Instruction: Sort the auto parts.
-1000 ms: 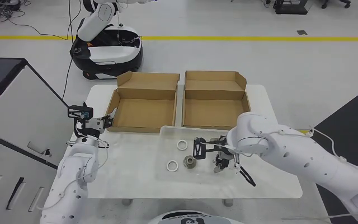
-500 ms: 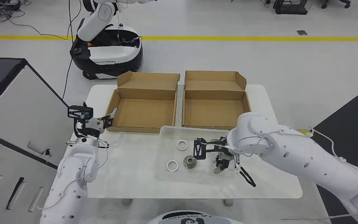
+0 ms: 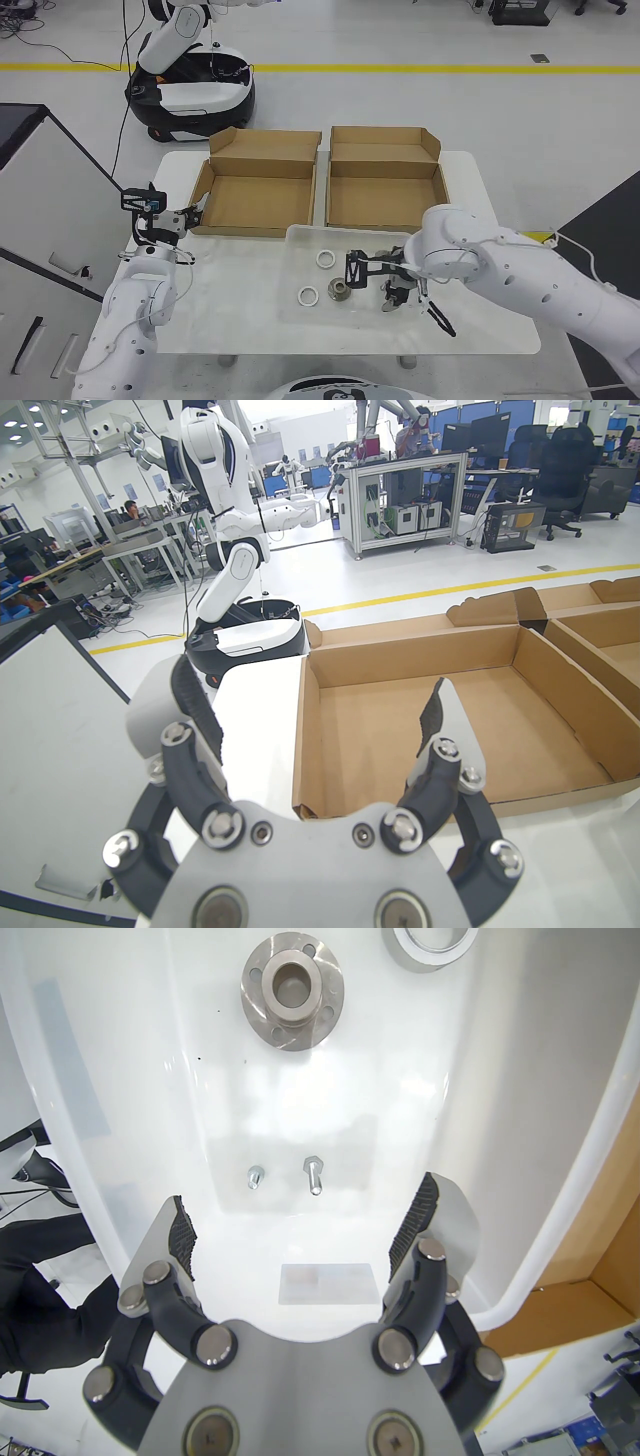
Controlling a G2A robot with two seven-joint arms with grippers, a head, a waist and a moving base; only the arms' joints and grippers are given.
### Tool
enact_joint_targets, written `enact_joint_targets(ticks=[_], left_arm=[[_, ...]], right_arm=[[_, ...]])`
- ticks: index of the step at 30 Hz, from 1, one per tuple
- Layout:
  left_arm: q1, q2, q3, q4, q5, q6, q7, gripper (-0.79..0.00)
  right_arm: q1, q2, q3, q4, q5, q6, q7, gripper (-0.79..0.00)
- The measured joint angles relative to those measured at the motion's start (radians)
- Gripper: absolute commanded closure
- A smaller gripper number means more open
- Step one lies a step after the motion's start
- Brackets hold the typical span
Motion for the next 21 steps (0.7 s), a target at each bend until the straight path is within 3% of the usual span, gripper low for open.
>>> enact_joint_targets(ticks=[15,21], left_arm=[[0.0,0.0,0.0,0.0,0.0,0.0,0.0,-0.785],[0.0,0.0,0.0,0.0,0.0,0.0,0.0,-0.785]], right_arm=[[0.15,-0.043,-0.175,0.026,0.069,0.079,0.087,-0.785],[0.2,-0.068,-0.221,0.075,0.106,0.07,0.077,-0.702]])
